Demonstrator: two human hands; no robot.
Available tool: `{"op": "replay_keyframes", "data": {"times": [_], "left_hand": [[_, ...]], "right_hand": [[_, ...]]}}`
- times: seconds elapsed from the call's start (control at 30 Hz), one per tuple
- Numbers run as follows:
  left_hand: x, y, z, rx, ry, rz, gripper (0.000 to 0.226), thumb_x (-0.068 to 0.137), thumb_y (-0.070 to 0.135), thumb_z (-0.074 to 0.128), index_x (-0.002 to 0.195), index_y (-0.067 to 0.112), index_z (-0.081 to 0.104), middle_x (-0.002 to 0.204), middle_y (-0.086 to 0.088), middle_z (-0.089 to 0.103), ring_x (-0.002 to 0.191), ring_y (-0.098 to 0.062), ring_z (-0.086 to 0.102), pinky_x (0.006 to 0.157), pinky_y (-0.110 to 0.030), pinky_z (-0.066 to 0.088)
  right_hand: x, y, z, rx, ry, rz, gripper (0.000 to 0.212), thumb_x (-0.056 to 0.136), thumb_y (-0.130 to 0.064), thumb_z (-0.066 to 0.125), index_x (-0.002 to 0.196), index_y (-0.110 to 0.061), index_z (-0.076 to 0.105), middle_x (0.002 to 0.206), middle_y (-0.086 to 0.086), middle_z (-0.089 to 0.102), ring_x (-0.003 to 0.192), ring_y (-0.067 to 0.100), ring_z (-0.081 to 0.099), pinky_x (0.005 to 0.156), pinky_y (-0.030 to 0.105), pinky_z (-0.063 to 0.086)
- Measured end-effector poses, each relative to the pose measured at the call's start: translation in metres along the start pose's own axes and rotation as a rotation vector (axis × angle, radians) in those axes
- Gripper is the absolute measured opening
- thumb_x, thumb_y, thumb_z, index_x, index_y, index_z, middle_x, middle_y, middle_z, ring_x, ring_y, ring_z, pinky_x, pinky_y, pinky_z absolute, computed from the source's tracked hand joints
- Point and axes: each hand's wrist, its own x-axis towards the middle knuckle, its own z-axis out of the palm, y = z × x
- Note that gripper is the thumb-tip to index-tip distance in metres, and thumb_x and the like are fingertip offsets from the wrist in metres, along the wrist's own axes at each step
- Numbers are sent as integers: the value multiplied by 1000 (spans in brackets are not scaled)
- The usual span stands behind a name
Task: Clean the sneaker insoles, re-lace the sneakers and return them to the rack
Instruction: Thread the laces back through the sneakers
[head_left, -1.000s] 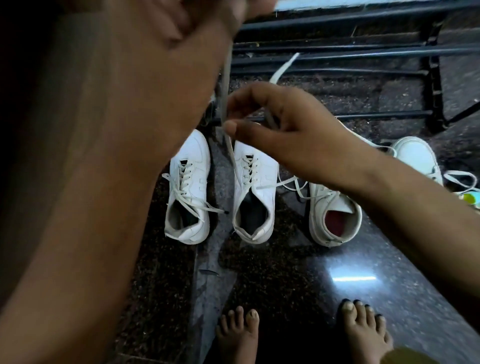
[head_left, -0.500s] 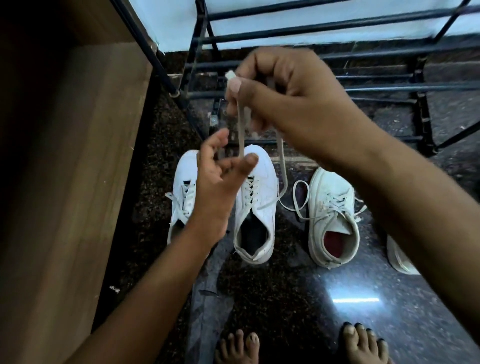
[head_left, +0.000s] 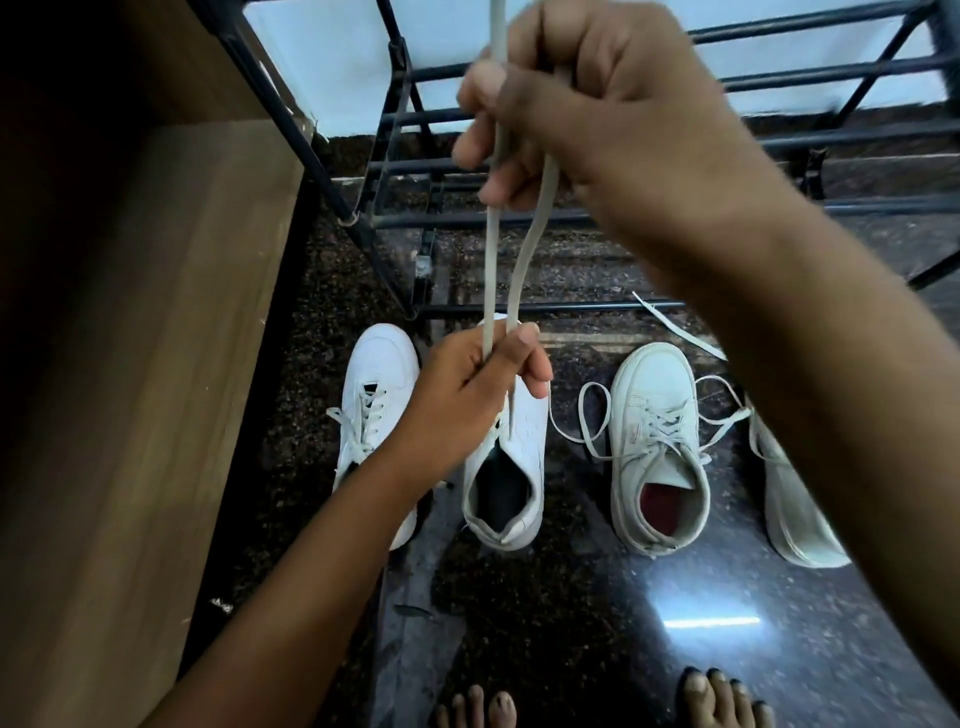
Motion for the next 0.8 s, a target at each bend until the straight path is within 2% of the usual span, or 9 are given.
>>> {"op": "replay_keyframes", "data": {"times": [0.1, 0.23, 0.3, 0.37, 0.43, 0.57, 0.63, 0.7, 0.8], "left_hand": [[-1, 14, -3, -117, -8, 10, 40, 99, 32, 38, 73, 11, 60, 66, -1, 64, 56, -20, 41, 54, -17, 37], [6, 19, -11, -204, 21, -14, 41, 102, 28, 34, 72, 13, 58, 66, 2, 63, 60, -19, 42, 55, -17, 38], [10, 19, -16, -228, 50, -30, 41, 102, 26, 33, 72, 14, 58, 69, 1, 63, 62, -21, 43, 56, -17, 39], [13, 18, -20, -220, 69, -37, 41, 103, 25, 33, 72, 14, 59, 73, -5, 62, 61, -19, 42, 56, -18, 38], [16, 17, -22, -169, 82, -31, 41, 103, 25, 32, 74, 12, 59, 72, -8, 58, 54, -11, 41, 55, -19, 37], [18, 13, -28, -45, 120, -59, 40, 104, 24, 30, 86, 8, 62, 78, -6, 58, 50, -7, 43, 52, -15, 40], [18, 8, -35, 93, 189, -111, 38, 104, 26, 31, 95, 10, 64, 91, -6, 61, 52, -3, 47, 54, -14, 42], [18, 2, -45, 327, 308, -103, 36, 103, 32, 34, 100, 14, 64, 94, -2, 62, 63, -6, 55, 63, -18, 46], [18, 2, -51, 465, 375, -38, 41, 98, 41, 36, 105, 11, 62, 104, -7, 60, 87, -14, 54, 77, -29, 44]], "right_hand": [[1, 32, -2, 2, -8, 200, 26, 100, -18, 43, 111, 0, 59, 82, 6, 64, 64, 15, 61, 60, 24, 51], [-24, 88, 8, -317, -12, 393, 48, 100, -45, 35, 137, -15, 41, 96, 10, 67, 74, 25, 69, 72, 40, 56], [-45, 110, 22, -271, 80, 424, 35, 98, -43, 40, 122, -17, 45, 83, 6, 69, 69, 23, 68, 69, 46, 56], [-67, 125, 37, -72, 130, 439, 6, 97, -23, 45, 100, -19, 49, 79, 2, 69, 61, 16, 65, 60, 38, 55], [-82, 132, 51, 9, 61, 414, 16, 92, -11, 47, 89, -24, 56, 82, 2, 69, 60, 8, 59, 57, 24, 48], [-93, 144, 67, -48, -14, 289, 17, 89, -25, 55, 83, -15, 67, 72, 8, 66, 71, 29, 58, 70, 40, 47], [-94, 150, 67, -108, 72, 272, 20, 90, -30, 54, 82, -19, 68, 67, 4, 65, 70, 20, 56, 71, 36, 44], [-92, 151, 67, -62, 176, 304, 20, 92, -27, 54, 85, -20, 70, 60, -2, 58, 57, 7, 49, 58, 27, 39], [-90, 151, 68, -120, 126, 306, 23, 93, -25, 53, 86, -10, 69, 58, 13, 52, 49, 8, 38, 49, 25, 31]]}}
